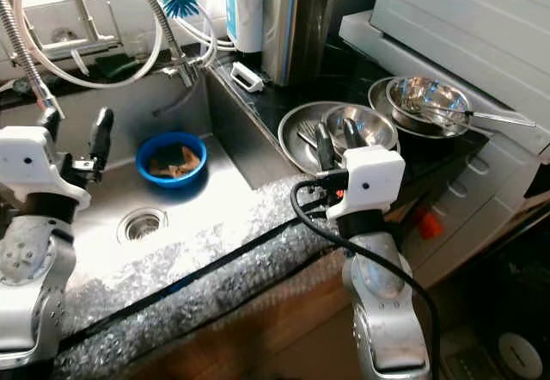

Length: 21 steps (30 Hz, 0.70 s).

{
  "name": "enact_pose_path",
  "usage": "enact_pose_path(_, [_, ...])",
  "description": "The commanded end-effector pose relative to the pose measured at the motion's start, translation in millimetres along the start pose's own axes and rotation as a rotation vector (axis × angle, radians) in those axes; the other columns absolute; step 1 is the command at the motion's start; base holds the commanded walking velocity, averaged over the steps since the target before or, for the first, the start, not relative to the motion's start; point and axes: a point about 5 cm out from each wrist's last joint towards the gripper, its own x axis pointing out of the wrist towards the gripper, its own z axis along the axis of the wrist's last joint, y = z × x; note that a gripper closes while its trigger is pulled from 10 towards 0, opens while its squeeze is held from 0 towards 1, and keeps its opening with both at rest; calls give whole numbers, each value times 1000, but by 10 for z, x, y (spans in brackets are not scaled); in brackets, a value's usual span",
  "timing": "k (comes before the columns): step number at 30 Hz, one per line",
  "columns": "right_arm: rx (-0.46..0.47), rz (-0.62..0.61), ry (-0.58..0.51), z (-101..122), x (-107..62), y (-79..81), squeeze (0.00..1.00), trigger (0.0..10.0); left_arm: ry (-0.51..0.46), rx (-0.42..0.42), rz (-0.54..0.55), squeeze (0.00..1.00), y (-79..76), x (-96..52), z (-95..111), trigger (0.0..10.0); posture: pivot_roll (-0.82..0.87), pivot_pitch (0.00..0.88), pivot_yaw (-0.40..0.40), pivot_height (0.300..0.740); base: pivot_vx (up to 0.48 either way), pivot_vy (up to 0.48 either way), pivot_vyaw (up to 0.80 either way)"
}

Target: Kitchen organization

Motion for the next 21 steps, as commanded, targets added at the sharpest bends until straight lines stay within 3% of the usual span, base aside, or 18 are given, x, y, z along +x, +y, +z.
enact_pose_path(1, [-8,-5,-8,15,-10,-25,0,10000,-3,54,40,0,81,-74,97,10000,9,100,-17,740,0,0,0])
enact_pose_path(6, [1,3,-4,-3,-4,3,0,10000,46,102,50,0,155,-198,36,10000,24,102,-17,740,0,0,0])
enact_pose_path(21, [-8,-17,-3,-16,-22,-34,0,10000,94,117,12,0,127,-282,-8,10000,29,105,1,740,0,0,0])
